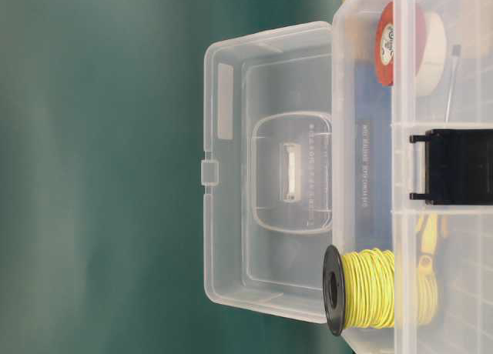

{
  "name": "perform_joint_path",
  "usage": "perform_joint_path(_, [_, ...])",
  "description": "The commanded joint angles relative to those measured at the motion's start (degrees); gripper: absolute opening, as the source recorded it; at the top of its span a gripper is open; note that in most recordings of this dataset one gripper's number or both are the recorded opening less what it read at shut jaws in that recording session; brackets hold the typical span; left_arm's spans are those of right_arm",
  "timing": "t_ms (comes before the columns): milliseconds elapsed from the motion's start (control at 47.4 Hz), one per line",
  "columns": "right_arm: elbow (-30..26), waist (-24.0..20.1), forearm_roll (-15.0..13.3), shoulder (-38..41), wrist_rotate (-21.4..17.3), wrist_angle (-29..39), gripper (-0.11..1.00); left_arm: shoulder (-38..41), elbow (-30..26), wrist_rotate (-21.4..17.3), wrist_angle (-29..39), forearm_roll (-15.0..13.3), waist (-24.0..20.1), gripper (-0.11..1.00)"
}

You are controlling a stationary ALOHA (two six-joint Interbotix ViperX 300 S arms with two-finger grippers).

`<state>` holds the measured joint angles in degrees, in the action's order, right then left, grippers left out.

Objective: Pick the screwdriver from the toolbox among several items.
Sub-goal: 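Move the right gripper over the yellow-black screwdriver in the toolbox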

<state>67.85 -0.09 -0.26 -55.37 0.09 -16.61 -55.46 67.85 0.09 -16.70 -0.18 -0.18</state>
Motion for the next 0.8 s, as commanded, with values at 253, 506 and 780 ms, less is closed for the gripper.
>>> perform_joint_path(253, [-15.6, 1.5, 4.8, 15.2, -4.7, 13.4, 0.00, 1.3, -1.0, 0.5, -0.8, -1.7, 1.6, 0.00])
perform_joint_path(506, [-33.6, 7.0, 4.9, 34.9, -11.0, 30.3, 0.00, 1.3, -1.0, 0.4, -1.3, -1.8, 1.5, 0.00])
perform_joint_path(780, [-50.8, 11.6, 3.0, 52.4, -21.0, 49.8, 0.46, 0.9, -0.9, 0.4, -1.5, -1.8, 1.4, 0.00])
